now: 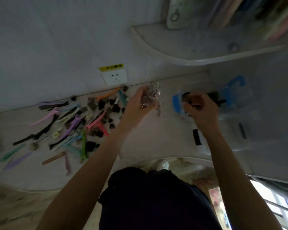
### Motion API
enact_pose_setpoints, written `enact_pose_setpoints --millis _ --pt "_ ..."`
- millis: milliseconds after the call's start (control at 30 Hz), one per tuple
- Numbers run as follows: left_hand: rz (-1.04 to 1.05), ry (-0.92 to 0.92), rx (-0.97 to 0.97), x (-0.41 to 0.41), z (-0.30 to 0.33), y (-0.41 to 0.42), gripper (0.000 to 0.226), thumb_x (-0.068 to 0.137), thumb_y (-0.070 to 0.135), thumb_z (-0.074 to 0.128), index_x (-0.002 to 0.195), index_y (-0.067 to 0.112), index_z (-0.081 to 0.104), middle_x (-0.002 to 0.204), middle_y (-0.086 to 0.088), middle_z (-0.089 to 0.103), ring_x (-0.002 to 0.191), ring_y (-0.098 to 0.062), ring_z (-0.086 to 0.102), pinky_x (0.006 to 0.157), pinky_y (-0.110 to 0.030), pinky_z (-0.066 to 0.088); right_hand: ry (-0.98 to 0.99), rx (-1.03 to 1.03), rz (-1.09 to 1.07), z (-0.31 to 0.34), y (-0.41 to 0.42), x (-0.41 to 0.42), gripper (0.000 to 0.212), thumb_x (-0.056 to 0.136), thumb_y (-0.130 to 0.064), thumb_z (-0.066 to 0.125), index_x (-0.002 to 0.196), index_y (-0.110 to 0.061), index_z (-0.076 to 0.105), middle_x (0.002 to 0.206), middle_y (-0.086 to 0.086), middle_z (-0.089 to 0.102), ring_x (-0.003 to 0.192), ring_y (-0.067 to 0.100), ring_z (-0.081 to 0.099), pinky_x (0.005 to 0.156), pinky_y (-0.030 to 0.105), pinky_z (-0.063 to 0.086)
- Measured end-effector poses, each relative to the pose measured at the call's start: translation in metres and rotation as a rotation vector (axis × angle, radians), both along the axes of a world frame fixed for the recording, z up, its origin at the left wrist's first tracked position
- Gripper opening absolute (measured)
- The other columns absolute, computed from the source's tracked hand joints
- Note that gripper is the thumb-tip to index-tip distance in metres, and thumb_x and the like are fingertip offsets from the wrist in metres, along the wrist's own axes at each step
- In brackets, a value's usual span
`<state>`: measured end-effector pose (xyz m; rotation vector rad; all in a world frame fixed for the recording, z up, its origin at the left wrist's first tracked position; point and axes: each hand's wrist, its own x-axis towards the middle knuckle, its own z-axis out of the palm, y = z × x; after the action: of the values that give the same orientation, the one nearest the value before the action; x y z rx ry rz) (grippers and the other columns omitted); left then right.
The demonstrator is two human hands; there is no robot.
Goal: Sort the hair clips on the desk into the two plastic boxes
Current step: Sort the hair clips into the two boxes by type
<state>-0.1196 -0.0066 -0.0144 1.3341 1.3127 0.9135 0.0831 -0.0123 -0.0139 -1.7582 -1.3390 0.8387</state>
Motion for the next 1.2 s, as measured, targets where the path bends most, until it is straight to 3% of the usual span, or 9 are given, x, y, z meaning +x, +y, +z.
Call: enact_pose_setpoints --millis 100,233,400,567,700,800,933,1067,1200 --pt "0.015 0.015 0.028 0.068 0.001 0.023 0.051 0.065 0.045 0.068 0.109 0.024 0.053 0.093 0.013 0.063 0.091 -0.010 0.063 0.083 -0.027 0.049 -0.055 -0.033 -0.009 -0.001 0.012 0.057 0.026 0.080 -0.018 0.070 0.102 -0.010 0.060 0.092 0.003 0.062 0.086 0.015 0.059 0.071 0.006 0.046" --pt "-0.027 0.233 0.071 0.125 -0.013 0.040 0.050 0.080 0.027 0.069 0.124 0.017 0.049 0.103 0.005 0.065 0.092 -0.013 0.063 0.076 -0.018 0.046 -0.137 -0.054 0.052 -0.010 0.025 0.098 0.023 0.081 -0.017 0.070 0.100 -0.012 0.058 0.092 0.006 0.062 0.086 0.019 0.059 0.077 0.030 0.049" --pt "-0.200 0.523 0.267 0.154 -0.029 0.055 0.049 0.090 0.016 0.055 0.137 0.024 0.042 0.130 -0.005 0.058 0.113 -0.023 0.057 0.093 -0.030 0.044 -0.240 0.002 0.140 -0.019 0.033 0.124 0.023 0.081 -0.009 0.067 0.102 -0.002 0.061 0.093 0.010 0.065 0.082 0.017 0.057 0.070 0.019 0.041" --pt "-0.271 0.726 0.372 0.173 -0.038 0.071 0.045 0.096 0.031 0.046 0.139 0.021 0.039 0.138 -0.006 0.051 0.129 -0.025 0.043 0.114 -0.040 0.023 -0.479 0.055 0.217 -0.020 0.033 0.144 0.025 0.087 -0.016 0.061 0.110 -0.007 0.063 0.100 0.014 0.068 0.086 0.026 0.062 0.070 0.035 0.052" --pt "-0.314 0.848 0.412 0.167 -0.044 0.066 0.040 0.097 0.038 0.040 0.134 0.023 0.047 0.137 0.001 0.053 0.132 -0.021 0.041 0.116 -0.042 0.015 -0.525 0.091 0.202 -0.023 0.024 0.152 0.026 0.085 -0.018 0.061 0.107 -0.005 0.063 0.097 0.018 0.067 0.085 0.030 0.062 0.066 0.030 0.046" --pt "-0.439 0.959 0.371 0.156 -0.045 0.057 0.045 0.098 0.041 0.031 0.141 0.025 0.035 0.148 0.003 0.037 0.139 -0.018 0.029 0.117 -0.046 0.004 -0.544 0.069 0.260 -0.035 0.020 0.155 0.034 0.086 -0.019 0.061 0.117 -0.005 0.059 0.110 0.020 0.064 0.099 0.032 0.059 0.080 0.032 0.044" --pt "-0.551 1.182 0.299 0.150 -0.048 0.057 0.054 0.098 0.047 0.018 0.148 0.029 0.007 0.158 0.009 0.002 0.146 -0.014 -0.001 0.113 -0.059 -0.009 -0.701 -0.022 0.371 -0.049 0.012 0.148 0.056 0.090 -0.044 0.038 0.128 -0.005 0.051 0.136 0.016 0.050 0.125 0.034 0.044 0.103 0.048 0.035" --pt "-0.510 1.285 0.344 0.161 -0.043 0.069 0.050 0.100 0.038 0.018 0.148 0.027 0.009 0.158 0.011 0.004 0.146 -0.017 -0.004 0.108 -0.063 -0.011 -0.815 -0.086 0.385 -0.053 0.009 0.142 0.063 0.092 -0.049 0.027 0.136 -0.006 0.041 0.148 0.012 0.036 0.138 0.030 0.026 0.108 0.050 0.024" --pt "-0.418 1.318 0.387 0.162 -0.035 0.074 0.045 0.098 0.035 0.029 0.141 0.022 0.033 0.155 0.004 0.020 0.143 -0.024 0.014 0.110 -0.063 -0.003 -0.836 -0.164 0.355 -0.051 0.018 0.140 0.067 0.093 -0.053 0.023 0.133 -0.004 0.044 0.150 0.008 0.032 0.139 0.027 0.021 0.112 0.050 0.020"
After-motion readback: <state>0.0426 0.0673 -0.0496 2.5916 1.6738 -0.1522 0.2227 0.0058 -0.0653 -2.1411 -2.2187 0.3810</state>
